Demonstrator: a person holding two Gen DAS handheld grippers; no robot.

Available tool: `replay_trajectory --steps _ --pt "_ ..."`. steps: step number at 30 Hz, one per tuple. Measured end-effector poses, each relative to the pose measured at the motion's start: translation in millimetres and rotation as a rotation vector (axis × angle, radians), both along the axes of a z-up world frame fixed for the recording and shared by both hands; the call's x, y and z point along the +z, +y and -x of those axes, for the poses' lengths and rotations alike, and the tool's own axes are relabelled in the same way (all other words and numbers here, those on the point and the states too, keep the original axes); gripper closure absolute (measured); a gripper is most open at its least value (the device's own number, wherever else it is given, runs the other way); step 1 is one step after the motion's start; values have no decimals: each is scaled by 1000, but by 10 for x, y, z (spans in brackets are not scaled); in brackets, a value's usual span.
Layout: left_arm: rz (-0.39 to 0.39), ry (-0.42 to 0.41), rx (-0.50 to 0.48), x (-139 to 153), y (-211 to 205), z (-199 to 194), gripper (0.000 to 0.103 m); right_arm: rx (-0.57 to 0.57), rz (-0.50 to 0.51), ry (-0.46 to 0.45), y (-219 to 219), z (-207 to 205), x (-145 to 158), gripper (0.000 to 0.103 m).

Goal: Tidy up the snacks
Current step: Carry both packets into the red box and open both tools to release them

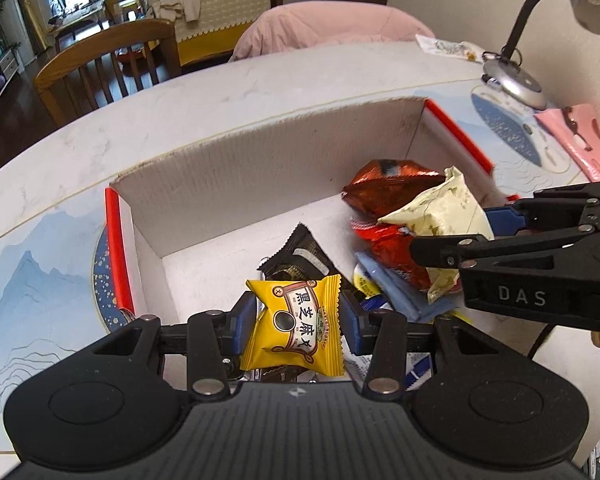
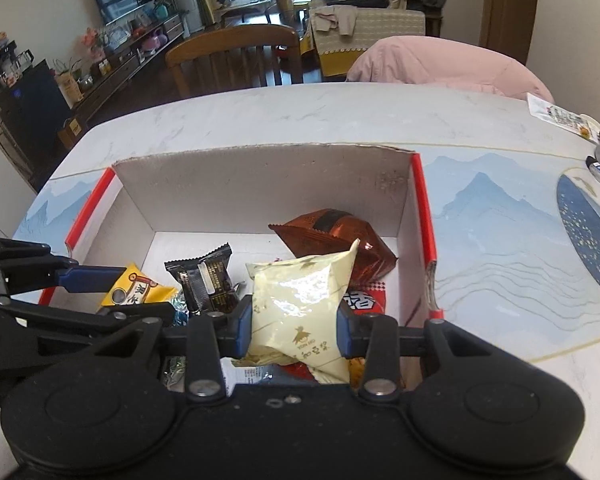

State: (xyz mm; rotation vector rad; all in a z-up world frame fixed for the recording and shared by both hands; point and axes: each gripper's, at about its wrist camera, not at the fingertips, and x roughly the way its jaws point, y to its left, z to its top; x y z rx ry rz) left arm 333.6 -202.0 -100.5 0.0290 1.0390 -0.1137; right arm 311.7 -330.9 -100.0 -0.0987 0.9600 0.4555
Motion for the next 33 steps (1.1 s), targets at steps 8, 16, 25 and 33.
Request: replay_trajectory --steps 8,16,25,33 --pt "3 36 16 -111 -9 -57 59 11 -9 4 -24 -17 -21 63" --pt "2 38 31 -145 -21 -14 56 2 -34 2 -112 44 -23 52" --pt "20 -14 38 4 26 171 44 -16 -49 -24 -185 225 78 41" --pt "64 -81 19 245 117 386 40 -43 -77 -85 -213 501 313 29"
